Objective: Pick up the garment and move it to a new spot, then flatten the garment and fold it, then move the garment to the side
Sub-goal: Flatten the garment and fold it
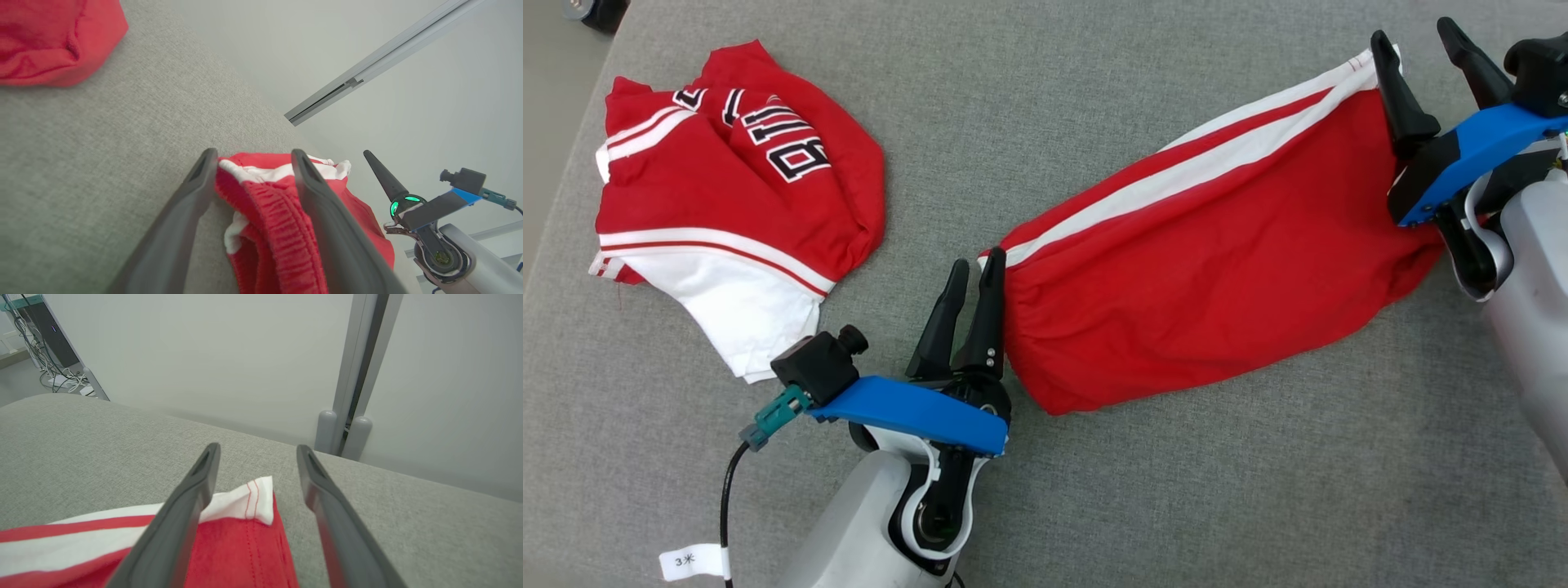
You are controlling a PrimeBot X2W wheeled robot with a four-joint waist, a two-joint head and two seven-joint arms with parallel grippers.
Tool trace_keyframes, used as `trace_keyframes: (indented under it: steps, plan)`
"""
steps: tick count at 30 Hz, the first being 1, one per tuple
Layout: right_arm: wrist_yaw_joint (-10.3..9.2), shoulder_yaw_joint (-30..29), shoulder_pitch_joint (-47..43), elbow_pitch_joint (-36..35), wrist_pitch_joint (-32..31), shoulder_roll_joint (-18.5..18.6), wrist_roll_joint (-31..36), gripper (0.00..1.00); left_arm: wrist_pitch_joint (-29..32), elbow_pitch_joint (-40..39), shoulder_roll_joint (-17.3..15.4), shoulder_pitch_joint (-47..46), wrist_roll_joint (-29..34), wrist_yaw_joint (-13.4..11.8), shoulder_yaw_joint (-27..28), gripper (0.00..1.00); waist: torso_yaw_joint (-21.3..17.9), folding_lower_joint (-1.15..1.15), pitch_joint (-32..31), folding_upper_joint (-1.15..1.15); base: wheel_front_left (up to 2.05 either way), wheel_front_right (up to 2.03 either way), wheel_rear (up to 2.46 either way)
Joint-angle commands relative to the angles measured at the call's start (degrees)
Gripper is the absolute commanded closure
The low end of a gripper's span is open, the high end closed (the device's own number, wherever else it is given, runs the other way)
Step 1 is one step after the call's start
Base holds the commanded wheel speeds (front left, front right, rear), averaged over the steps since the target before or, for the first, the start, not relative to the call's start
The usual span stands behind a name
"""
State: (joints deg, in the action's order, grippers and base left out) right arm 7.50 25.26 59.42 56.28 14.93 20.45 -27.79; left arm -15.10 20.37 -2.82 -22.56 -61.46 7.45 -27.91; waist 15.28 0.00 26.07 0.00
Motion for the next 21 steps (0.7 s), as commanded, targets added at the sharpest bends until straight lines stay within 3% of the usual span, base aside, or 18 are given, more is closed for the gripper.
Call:
trace_keyframes:
  steps: [1,11,19,20,21]
  plan:
    - [-0.02,0.14,0.97,-0.10,0.30,0.67,0.24,0.00,-0.09,1.23,-0.27,1.42,1.23,0.06,0.95,0.00,-0.16,0.00,-0.21,0.00,0.00,0.00,0.00]
    - [-0.02,8.85,-4.49,3.30,-3.95,2.20,-0.61,0.00,-0.04,2.02,-0.14,5.29,12.38,-0.01,6.58,0.00,-1.10,0.00,-2.97,0.00,0.00,0.00,0.00]
    - [-0.01,10.33,-8.04,7.36,-9.24,1.09,-4.45,0.00,-0.05,0.83,-0.10,7.19,17.81,-0.01,9.43,0.00,-1.67,0.00,-4.30,0.00,0.00,0.00,0.00]
    - [0.01,10.64,-8.83,7.49,-10.25,0.65,-5.34,0.15,-0.04,0.80,-0.12,7.39,18.37,-0.05,9.71,0.00,-1.74,0.00,-4.52,0.00,0.00,0.00,0.00]
    - [0.01,10.98,-9.50,7.43,-11.12,0.33,-6.08,0.72,-0.04,0.63,-0.11,7.36,19.06,-0.20,9.93,0.00,-1.83,0.00,-4.74,0.00,0.00,0.00,0.00]
